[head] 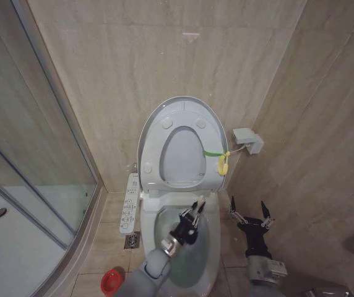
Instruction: Open the toilet lid, clean the toilet bowl with a toilet brush, close the toilet lid, and flush.
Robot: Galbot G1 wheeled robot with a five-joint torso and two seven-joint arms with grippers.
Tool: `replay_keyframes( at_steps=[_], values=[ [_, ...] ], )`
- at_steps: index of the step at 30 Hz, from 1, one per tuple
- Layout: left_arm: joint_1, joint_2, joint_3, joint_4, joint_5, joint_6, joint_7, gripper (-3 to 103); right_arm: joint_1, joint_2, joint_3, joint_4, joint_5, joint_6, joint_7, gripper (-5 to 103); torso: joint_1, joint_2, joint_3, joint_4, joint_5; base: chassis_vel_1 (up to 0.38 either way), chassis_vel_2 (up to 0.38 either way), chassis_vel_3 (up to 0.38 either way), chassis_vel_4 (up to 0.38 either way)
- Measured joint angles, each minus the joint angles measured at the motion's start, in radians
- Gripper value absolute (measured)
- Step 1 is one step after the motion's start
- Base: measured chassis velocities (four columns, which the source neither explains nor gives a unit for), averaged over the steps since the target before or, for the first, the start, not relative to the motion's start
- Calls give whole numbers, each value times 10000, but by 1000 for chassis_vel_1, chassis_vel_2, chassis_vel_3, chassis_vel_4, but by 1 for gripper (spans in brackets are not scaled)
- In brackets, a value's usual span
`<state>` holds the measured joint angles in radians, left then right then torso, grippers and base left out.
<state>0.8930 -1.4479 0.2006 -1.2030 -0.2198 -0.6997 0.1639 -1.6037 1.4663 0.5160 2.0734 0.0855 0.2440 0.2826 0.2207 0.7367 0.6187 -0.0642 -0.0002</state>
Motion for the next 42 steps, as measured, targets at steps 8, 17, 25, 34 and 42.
replay_keyframes(
  at_steps=[8,17,25,34,42],
  values=[
    [212,303,37,129,-46,1512,-354,19,0,0,0,0,0,0,0,100,-1,1,-2,4,2,0,0,0,0],
    [132,31,-63,176,212,86,396,19,0,0,0,0,0,0,0,100,0,0,0,0,2,0,0,0,0],
    [171,146,-274,521,493,1077,73,19,0,0,0,0,0,0,0,100,-1,1,-1,3,1,0,0,0,0],
    [115,48,-379,298,778,48,57,19,0,0,0,0,0,0,0,100,0,1,0,2,1,0,0,0,0],
    [178,135,-259,498,401,250,496,19,0,0,0,0,0,0,0,100,0,0,0,3,1,0,0,0,0]
  ],
)
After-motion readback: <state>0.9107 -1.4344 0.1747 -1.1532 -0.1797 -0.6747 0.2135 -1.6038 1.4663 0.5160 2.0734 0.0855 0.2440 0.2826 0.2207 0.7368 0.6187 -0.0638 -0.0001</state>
